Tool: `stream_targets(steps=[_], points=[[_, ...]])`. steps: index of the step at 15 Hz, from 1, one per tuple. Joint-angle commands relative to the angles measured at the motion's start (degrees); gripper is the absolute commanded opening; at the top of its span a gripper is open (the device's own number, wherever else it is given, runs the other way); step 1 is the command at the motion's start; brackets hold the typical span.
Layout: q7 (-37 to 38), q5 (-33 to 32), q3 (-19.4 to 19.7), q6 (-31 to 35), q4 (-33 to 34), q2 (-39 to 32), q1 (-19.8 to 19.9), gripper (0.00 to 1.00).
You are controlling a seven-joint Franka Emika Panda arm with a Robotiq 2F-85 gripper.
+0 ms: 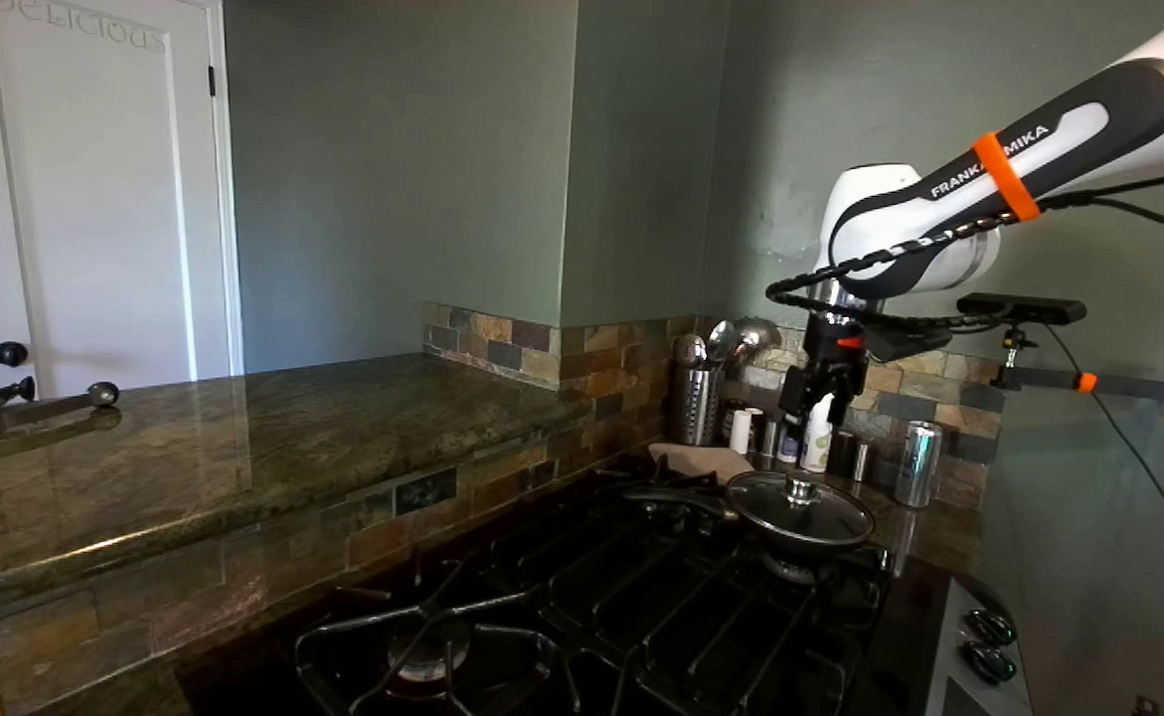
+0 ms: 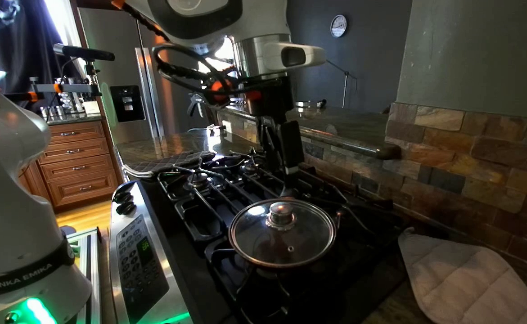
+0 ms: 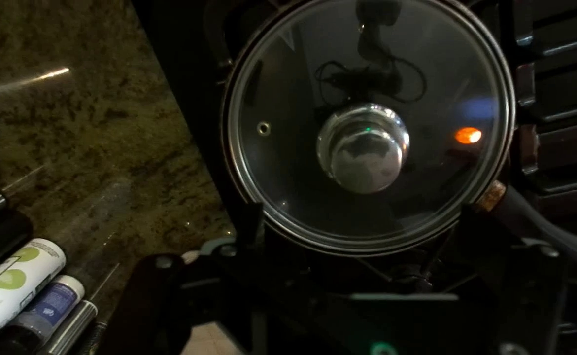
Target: Move the pan downwards and put the lid on it
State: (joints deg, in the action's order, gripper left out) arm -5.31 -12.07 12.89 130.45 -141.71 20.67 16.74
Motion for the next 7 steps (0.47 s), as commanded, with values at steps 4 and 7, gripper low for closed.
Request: stream_targets(steps=[4,7], points=[[0.6,-0.2,0.3,-0.4,-0.8,2.8,0.5,1.0],[0.7,-0.2,0.3,-0.4,-1.1,3.2,0.5,1.0]])
